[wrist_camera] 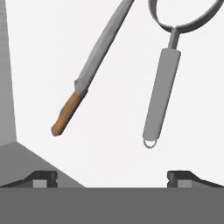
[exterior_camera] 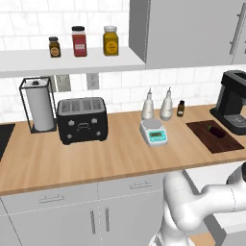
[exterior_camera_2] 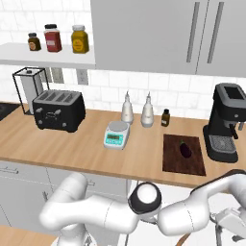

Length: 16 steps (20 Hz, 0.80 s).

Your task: Place the appropriate cutting tool for cutting the eggplant skin on the cutting board.

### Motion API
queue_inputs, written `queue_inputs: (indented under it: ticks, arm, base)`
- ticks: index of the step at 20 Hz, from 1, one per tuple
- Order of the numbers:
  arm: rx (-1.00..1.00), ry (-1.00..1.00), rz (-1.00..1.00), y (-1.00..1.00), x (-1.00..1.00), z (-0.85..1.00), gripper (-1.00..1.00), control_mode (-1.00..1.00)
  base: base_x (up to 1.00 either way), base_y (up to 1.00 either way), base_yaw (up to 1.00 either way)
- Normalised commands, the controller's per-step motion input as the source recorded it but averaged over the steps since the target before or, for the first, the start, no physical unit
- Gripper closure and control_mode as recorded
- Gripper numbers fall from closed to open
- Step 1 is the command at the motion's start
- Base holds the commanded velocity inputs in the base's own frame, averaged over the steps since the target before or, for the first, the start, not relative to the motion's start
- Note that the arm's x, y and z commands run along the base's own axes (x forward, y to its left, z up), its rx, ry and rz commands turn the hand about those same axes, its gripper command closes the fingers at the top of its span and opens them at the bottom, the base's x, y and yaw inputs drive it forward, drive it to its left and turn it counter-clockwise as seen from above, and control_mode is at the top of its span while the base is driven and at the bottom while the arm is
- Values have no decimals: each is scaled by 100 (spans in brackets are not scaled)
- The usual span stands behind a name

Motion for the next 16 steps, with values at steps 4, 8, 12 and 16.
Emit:
queue_inputs:
  ticks: [4,8,12,16]
  arm:
    - [-41,-29,9,56,-1,-2,-100,-100]
    - [-49,-20,1,63,0,-8,-100,-100]
    - [-52,-14,0,62,0,-21,-100,-100]
    - [-44,-3,-8,15,0,-10,-100,-100]
  base:
    - [0,0,0]
    - [0,0,0]
    - [0,0,0]
    - [0,0,0]
